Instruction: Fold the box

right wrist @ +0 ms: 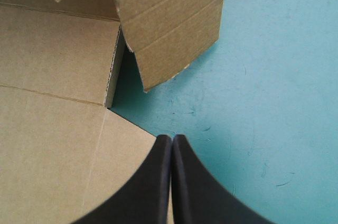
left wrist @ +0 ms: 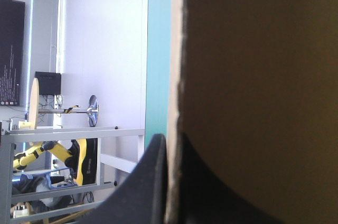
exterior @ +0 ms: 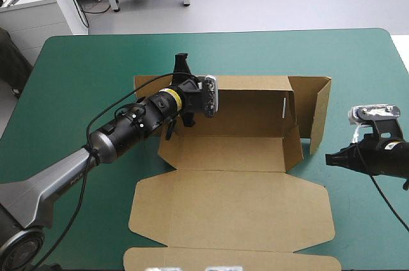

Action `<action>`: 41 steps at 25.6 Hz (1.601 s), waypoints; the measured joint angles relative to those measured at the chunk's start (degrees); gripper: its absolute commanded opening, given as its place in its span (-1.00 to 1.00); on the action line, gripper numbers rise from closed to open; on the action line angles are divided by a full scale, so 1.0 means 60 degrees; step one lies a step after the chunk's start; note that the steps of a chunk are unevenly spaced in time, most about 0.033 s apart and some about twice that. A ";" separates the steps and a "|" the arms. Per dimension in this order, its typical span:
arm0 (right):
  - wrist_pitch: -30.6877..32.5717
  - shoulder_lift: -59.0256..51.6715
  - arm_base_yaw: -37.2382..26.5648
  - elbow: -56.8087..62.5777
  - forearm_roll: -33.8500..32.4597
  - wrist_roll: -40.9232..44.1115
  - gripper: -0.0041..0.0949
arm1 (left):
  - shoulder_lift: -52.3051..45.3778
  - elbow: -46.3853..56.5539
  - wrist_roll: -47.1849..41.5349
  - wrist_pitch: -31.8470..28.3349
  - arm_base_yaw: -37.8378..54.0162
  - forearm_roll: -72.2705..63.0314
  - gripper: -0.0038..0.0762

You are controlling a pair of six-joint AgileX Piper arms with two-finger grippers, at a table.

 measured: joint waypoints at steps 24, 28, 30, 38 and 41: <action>0.0010 0.0000 0.0000 0.0000 0.0251 0.0009 -0.96 | 0.0456 -0.0446 -0.7040 0.3319 -0.2608 0.7698 -0.93; 0.0010 0.0000 0.0000 0.0000 0.0251 0.0009 -0.96 | 0.0757 -0.0453 -0.7040 0.3408 -0.2608 0.7843 -0.93; 0.0019 0.0000 0.0000 -0.0038 0.0251 0.0009 -0.95 | 0.0843 -0.0488 -0.7122 0.3434 -0.2608 0.7933 -0.93; 0.0444 0.0000 0.0000 -0.1365 0.0251 0.0023 -0.66 | 0.0903 -0.0487 -0.7449 0.3474 -0.2608 0.8128 -0.93; 0.0951 0.0000 0.0000 -0.1894 0.0251 0.0081 -0.31 | 0.0903 -0.0487 -0.7469 0.3485 -0.2608 0.8128 -0.93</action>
